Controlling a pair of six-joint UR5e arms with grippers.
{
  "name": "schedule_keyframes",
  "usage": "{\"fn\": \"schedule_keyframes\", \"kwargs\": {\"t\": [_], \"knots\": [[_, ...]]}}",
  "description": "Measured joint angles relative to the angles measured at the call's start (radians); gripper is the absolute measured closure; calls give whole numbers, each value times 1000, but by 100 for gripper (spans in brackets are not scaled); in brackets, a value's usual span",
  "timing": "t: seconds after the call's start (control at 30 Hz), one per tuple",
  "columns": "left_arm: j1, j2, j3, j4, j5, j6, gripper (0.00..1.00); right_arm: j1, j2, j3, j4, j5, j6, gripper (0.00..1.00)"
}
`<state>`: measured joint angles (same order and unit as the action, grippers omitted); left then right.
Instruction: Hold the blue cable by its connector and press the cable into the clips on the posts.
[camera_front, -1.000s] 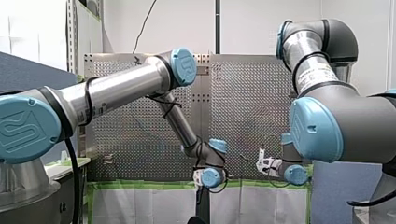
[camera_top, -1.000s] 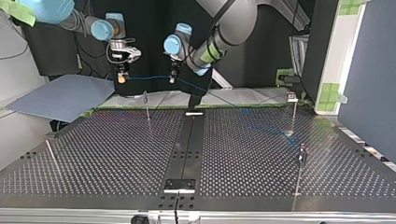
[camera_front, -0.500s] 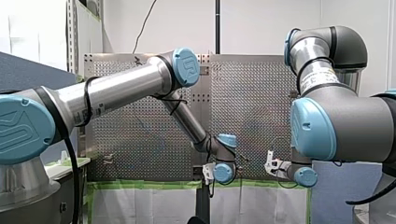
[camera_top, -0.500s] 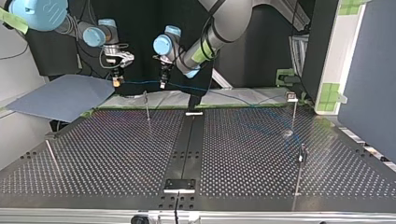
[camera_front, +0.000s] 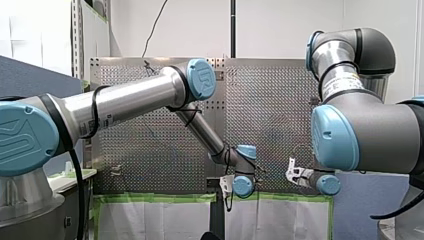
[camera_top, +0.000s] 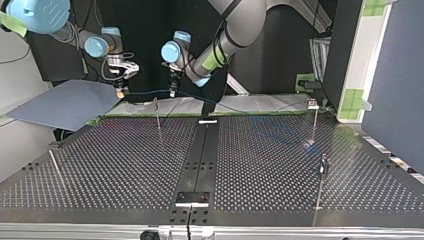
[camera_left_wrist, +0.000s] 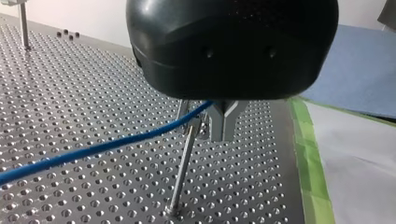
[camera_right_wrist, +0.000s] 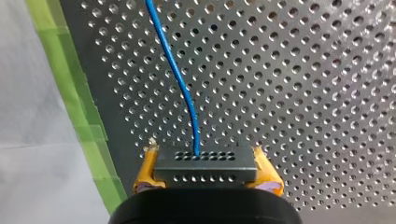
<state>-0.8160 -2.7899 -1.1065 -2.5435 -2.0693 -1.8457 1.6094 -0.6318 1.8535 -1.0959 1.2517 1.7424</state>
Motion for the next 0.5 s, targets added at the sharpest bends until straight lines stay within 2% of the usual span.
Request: {"fn": "schedule_keyframes", "kwargs": {"t": [0.17,0.23,0.33,0.5], "knots": [[-3,-1,24,-11,0,-1,100,-13,5,-24,3,-1,30,100],[-5,-1,32,-12,0,-2,100,-16,11,-33,7,-2,34,100],[-5,-1,39,-12,-1,-2,100,-18,33,-49,21,0,24,100],[-3,-5,44,-10,1,-1,100,-19,57,-63,38,2,-9,100]]}}
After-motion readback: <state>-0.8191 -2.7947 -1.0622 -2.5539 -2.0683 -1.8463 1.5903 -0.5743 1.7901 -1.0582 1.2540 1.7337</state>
